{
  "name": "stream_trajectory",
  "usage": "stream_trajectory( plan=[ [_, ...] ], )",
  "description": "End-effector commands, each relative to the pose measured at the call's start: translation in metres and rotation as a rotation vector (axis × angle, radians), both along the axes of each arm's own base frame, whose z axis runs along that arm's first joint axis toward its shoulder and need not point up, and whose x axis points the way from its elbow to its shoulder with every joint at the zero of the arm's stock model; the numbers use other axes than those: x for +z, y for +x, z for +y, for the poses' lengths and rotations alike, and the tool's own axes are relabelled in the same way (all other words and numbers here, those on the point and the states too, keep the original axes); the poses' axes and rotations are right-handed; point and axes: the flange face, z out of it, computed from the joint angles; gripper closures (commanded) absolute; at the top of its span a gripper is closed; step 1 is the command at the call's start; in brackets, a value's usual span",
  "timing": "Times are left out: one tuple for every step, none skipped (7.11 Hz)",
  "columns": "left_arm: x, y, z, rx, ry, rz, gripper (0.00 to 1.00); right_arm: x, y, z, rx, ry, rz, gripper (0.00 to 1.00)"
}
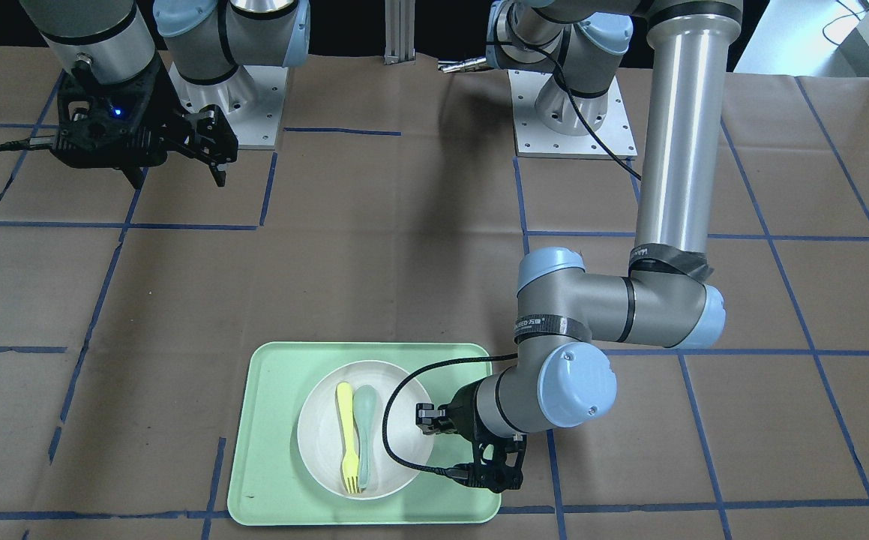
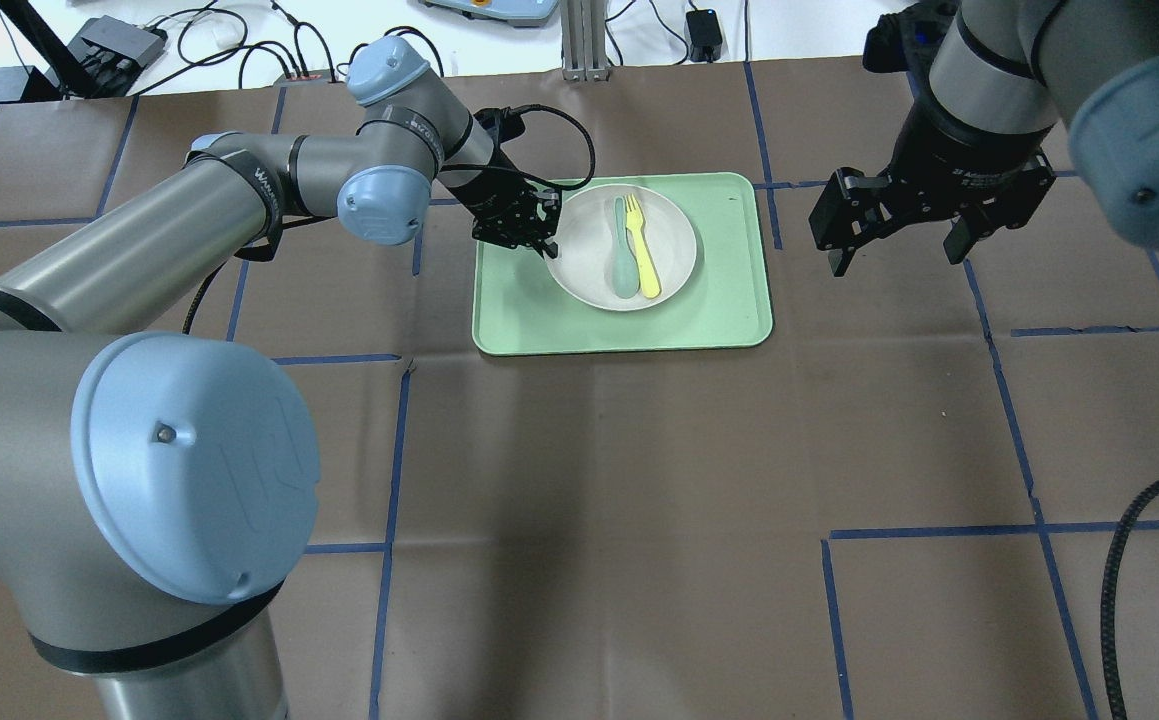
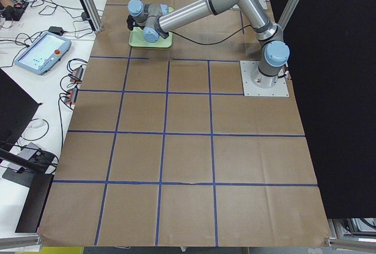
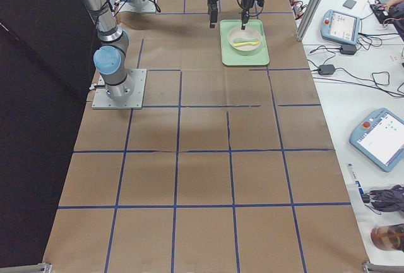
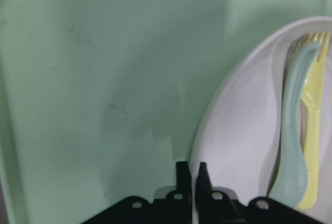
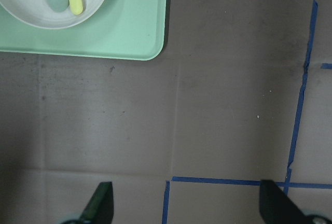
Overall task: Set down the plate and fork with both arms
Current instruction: 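Release the plate and lift the left gripper back from the tray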
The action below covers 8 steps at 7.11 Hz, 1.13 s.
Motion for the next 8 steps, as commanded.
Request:
stream_trajectory(
  plan=[
    [0.002, -0.002, 0.0, -0.004, 0.002, -0.001, 0.24, 0.0, -0.001, 0.0, 0.0, 0.001, 0.003, 0.0],
    [0.008, -0.003, 0.007, -0.004, 0.004, 0.002, 0.04, -0.001, -0.001, 0.0, 0.009, 0.002, 0.002, 0.0],
    [0.023, -0.006, 0.013, 0.0, 0.029, -0.009, 0.01, -0.001, -0.001, 0.0, 0.052, 0.001, 0.003, 0.0],
    [0.057, -0.003, 0.02, 0.004, 0.06, -0.027, 0.0, -0.001, -0.001, 0.0, 0.052, 0.0, 0.003, 0.0],
    [0.089, 0.005, 0.031, 0.007, 0.061, -0.103, 0.0, 0.0, -0.001, 0.0, 0.052, -0.002, 0.004, 0.0],
    [0.13, 0.01, 0.046, 0.056, 0.075, -0.145, 0.0, 0.001, -0.001, 0.0, 0.052, -0.003, 0.004, 0.0],
    [0.173, 0.015, 0.063, 0.063, 0.076, -0.184, 0.0, 0.0, 0.0, 0.0, 0.054, -0.002, 0.004, 0.0],
    [0.211, 0.023, 0.08, 0.05, 0.047, -0.302, 0.0, 0.0, 0.0, 0.0, 0.054, -0.002, 0.004, 0.0]
  ],
)
